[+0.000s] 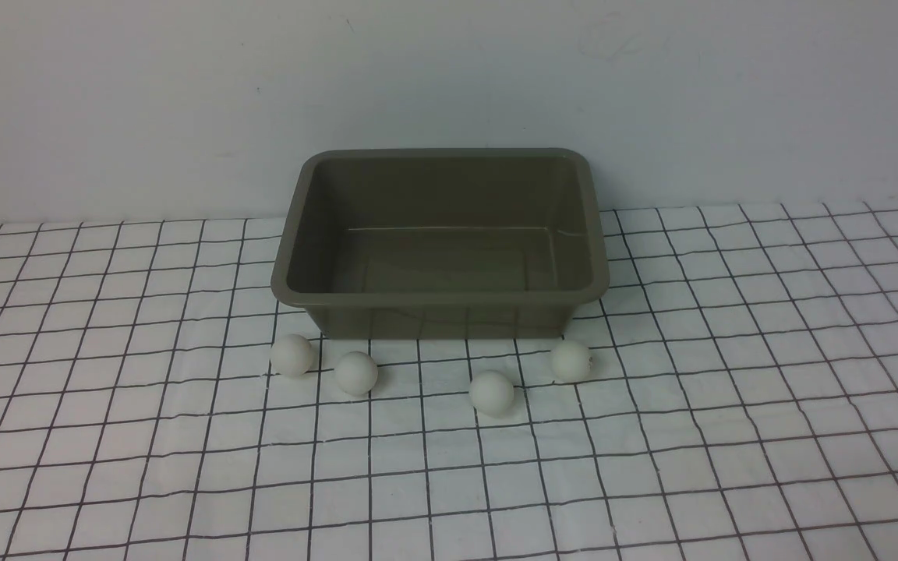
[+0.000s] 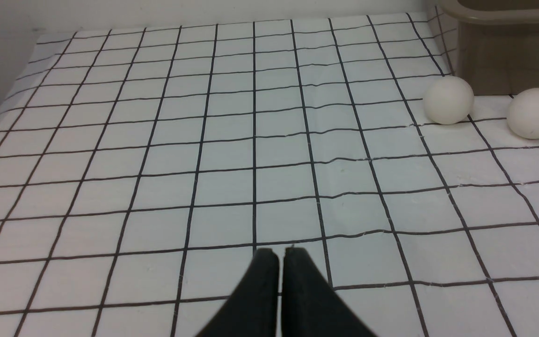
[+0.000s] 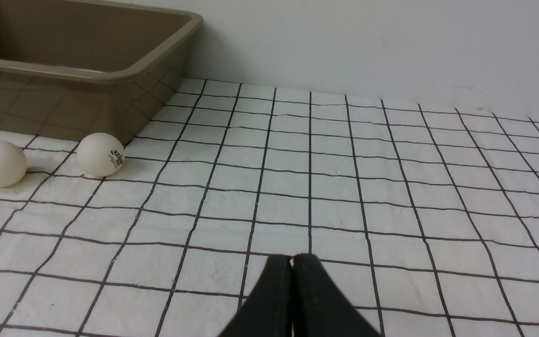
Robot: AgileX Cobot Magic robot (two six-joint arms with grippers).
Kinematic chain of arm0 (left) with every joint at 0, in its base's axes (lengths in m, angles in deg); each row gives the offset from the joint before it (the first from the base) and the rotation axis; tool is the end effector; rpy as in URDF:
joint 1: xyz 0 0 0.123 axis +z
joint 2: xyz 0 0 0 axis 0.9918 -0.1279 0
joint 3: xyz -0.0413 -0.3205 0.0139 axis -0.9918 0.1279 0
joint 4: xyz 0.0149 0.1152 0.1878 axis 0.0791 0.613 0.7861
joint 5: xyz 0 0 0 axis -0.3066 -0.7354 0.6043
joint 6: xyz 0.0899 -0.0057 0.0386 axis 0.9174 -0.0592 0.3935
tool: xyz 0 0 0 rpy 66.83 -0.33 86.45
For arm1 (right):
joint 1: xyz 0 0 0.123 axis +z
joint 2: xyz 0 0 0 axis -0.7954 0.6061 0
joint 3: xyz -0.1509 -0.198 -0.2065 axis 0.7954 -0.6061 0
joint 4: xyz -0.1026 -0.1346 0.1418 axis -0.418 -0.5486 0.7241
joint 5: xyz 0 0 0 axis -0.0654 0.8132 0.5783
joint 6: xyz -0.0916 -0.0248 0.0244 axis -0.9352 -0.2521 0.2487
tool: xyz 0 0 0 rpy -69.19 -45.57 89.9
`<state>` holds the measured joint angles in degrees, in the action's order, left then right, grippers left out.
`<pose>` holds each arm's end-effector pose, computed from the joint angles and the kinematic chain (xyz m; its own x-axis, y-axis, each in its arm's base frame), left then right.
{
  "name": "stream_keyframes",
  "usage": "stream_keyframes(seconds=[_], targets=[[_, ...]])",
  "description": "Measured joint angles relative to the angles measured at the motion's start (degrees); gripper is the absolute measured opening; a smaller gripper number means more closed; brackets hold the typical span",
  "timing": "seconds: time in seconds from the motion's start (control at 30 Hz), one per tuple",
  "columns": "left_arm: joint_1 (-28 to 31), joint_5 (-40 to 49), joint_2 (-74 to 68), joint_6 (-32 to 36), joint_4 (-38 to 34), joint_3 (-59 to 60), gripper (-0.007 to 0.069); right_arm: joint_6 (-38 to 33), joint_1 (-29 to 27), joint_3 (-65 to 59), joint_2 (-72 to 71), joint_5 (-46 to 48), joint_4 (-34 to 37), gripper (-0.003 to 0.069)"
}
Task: Put the table tennis balls into the box on the white checkered tablecloth.
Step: 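Reach for and grasp a ping pong ball on the table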
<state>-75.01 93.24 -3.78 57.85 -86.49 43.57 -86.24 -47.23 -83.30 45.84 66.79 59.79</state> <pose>-0.0112 -0.0075 0.1684 -0.3204 -0.0185 -0.9471 -0.0690 0.9976 0.0039 -0.0115 0.0007 0.1700 -0.2893 -0.1061 -0.9513 -0.1356 0.9884 -0.0690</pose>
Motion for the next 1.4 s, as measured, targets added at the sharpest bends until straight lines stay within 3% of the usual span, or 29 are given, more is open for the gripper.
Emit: stream_keyframes(seconds=[0.5, 0.77, 1.1, 1.4], targets=[[0.0, 0.0, 0.0, 0.0, 0.0, 0.0, -0.0004, 1.9, 0.0, 0.1, 0.0, -1.1, 1.9, -0.0015], [0.0, 0.0, 0.0, 0.0, 0.0, 0.0, -0.0004, 5.0, 0.0, 11.1, 0.0, 0.6, 3.1, -0.0015], [0.0, 0.0, 0.0, 0.0, 0.0, 0.0, -0.0004, 6.0, 0.0, 30.3, 2.4, 17.8, 3.1, -0.0015], [0.0, 0.0, 0.0, 0.0, 0.0, 0.0, -0.0004, 6.1, 0.0, 32.7, 2.7, 19.9, 5.1, -0.0015]])
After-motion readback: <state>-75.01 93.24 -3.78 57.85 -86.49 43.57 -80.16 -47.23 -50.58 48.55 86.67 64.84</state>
